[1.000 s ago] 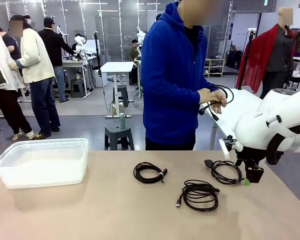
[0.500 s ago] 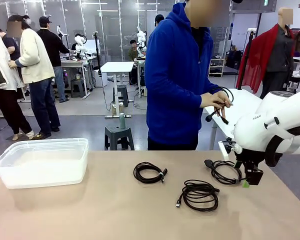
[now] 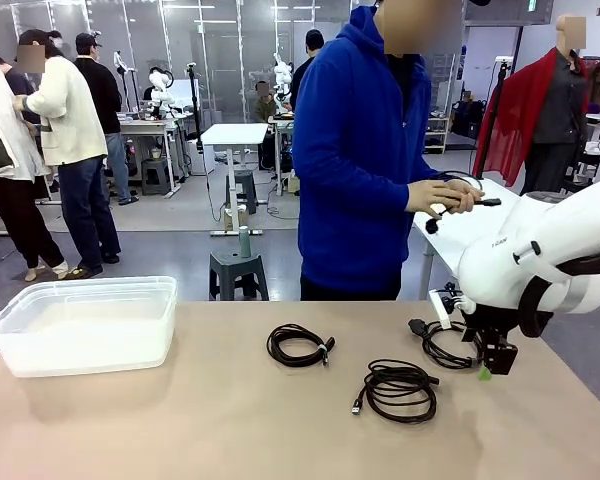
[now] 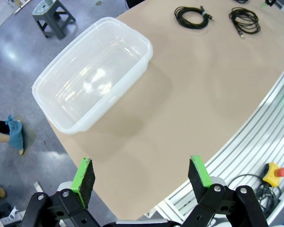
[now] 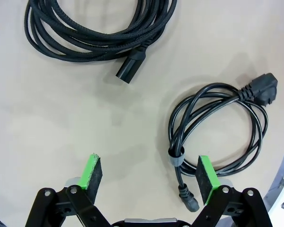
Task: Organize and store the cables.
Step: Place the Power Cable into the Organizing box.
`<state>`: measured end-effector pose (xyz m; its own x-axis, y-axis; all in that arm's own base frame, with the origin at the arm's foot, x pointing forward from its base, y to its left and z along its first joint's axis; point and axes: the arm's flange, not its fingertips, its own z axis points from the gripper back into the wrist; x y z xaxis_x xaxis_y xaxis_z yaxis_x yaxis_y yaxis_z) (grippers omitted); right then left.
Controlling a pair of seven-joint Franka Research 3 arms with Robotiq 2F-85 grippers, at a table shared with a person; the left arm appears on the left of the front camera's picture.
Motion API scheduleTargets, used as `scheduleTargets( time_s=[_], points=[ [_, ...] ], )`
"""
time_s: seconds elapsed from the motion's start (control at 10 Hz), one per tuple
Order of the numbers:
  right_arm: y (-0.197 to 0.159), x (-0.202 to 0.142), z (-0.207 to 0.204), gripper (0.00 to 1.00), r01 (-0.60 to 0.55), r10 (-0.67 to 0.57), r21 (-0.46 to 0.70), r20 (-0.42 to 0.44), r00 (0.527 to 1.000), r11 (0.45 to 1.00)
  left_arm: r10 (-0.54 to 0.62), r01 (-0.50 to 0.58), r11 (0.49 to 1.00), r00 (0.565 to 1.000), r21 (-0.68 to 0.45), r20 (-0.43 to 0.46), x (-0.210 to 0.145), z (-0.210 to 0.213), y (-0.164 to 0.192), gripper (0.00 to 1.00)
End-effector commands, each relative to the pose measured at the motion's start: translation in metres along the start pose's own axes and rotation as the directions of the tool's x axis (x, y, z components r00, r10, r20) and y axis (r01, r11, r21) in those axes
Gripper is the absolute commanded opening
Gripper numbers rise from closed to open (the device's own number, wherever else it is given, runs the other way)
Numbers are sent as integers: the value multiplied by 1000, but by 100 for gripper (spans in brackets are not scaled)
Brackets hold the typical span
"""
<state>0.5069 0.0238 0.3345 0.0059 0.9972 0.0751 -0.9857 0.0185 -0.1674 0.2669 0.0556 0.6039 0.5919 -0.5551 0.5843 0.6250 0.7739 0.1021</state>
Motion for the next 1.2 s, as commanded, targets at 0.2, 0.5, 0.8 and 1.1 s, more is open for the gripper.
scheduleTargets(
  time_s=[0.2, 0.5, 0.8, 1.1],
  points=[
    [-14, -11, -16, 100, -91, 92, -10, 19, 996, 996, -11, 11, 1000, 1000, -1, -1, -1, 1, 0, 100],
    [-27, -18, -31, 100, -97, 97, -17, 15, 995, 995, -11, 11, 1000, 1000, -1, -1, -1, 1, 0, 100],
    [-34, -22, -36, 100, -83, 83, -13, 21, 996, 996, -11, 11, 1000, 1000, -1, -1, -1, 1, 0, 100],
    [-37, -24, -41, 58, -80, 80, 7, 24, 996, 997, -11, 11, 1000, 1000, -1, -1, -1, 1, 0, 100]
  ],
)
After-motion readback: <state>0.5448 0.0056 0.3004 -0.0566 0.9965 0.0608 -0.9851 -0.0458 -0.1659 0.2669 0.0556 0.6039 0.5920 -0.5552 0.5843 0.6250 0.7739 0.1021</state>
